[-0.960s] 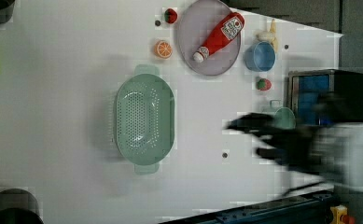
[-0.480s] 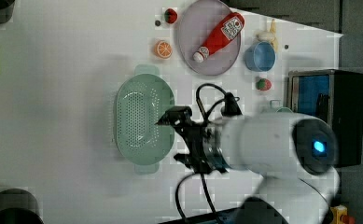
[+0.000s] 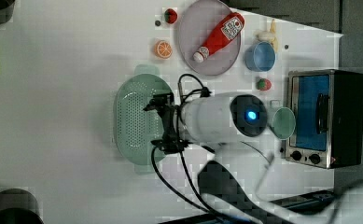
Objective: Drag strainer left to right.
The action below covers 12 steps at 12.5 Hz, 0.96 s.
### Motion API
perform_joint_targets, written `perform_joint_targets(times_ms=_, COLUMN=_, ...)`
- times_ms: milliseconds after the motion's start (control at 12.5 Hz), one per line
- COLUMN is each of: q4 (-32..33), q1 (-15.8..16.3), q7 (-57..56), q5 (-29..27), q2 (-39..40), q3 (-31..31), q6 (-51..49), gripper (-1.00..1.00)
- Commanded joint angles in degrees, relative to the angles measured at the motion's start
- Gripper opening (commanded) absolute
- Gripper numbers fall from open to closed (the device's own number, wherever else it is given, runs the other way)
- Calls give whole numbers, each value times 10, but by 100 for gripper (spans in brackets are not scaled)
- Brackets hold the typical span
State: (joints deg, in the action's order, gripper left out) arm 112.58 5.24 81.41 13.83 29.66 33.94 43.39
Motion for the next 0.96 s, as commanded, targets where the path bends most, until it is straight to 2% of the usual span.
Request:
perform_joint_targets(times_ms=80, q4=5, q1=-4, q7=50, q5=22, q2=44, q3=-25, q6=58, gripper=100)
perform_joint_targets(times_ms=640, q4=73, q1=-6, q7=47, q5=38, q2=46, q3=-84, q6=132, gripper=100)
perform_joint_targets(times_ms=960, q4=123, q1=-30, q7=38, q5=38, q2=11, q3=-90, q6=155, gripper=100)
